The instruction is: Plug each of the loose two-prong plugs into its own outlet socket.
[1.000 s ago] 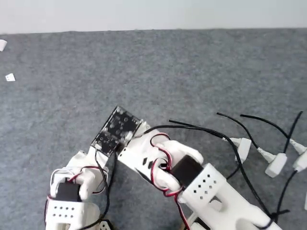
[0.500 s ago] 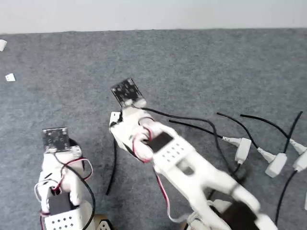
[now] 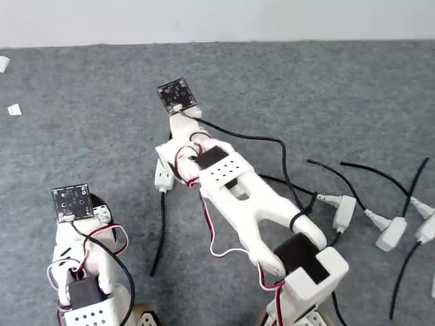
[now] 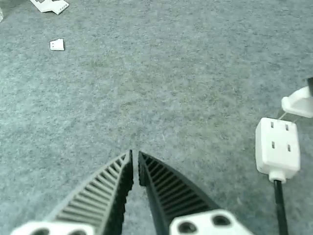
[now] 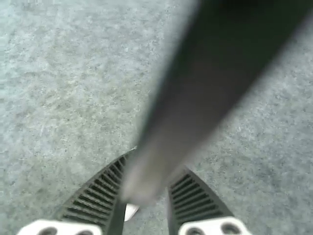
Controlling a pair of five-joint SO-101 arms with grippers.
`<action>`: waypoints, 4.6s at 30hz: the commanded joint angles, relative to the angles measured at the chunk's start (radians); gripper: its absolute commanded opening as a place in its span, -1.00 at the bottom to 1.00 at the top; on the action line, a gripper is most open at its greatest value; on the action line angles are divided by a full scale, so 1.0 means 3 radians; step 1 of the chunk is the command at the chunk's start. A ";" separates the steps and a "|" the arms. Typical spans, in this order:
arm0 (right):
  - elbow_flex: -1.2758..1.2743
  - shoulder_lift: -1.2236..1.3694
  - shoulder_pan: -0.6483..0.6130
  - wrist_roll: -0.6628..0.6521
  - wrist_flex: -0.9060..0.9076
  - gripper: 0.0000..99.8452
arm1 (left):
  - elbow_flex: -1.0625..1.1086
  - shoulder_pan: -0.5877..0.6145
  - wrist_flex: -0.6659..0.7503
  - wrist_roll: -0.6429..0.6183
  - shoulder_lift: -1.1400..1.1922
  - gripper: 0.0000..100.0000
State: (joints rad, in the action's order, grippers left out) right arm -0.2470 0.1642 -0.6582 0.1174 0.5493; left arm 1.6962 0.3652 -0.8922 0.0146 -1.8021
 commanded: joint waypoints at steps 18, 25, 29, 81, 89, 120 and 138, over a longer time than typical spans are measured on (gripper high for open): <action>0.0302 0.0279 -0.0023 0.0020 0.0013 -0.98 | -0.0038 0.0077 -0.0031 -0.0015 -0.0046 -0.97; 0.0368 0.0340 -0.0059 0.0026 0.0018 -0.98 | -0.0038 0.0092 -0.0031 -0.0015 -0.0046 -0.97; 0.0373 0.0330 -0.0095 0.0026 0.0018 -0.98 | -0.0038 0.0092 -0.0031 -0.0015 -0.0046 -0.97; 0.1248 0.1112 -0.0565 0.0875 0.0939 -0.49 | -0.0043 0.0312 0.0092 0.0077 -0.0056 -0.97; 0.1928 0.1496 -0.0570 0.0430 0.1496 -0.96 | -0.0043 0.0419 0.0194 -0.0113 -0.0051 -0.97; -0.0143 -0.1967 0.2509 -0.0537 0.2544 -0.98 | -0.0043 0.0256 0.0184 -0.0123 -0.0041 -0.97; -0.1693 -0.2135 0.4611 -0.1309 0.0903 -0.56 | -0.0043 0.0015 -0.0097 0.0020 -0.0041 -0.97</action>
State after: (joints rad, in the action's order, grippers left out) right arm -0.7764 -0.4235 0.7073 -0.2631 0.8117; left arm 1.6962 0.3851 -0.9045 -0.0130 -1.8021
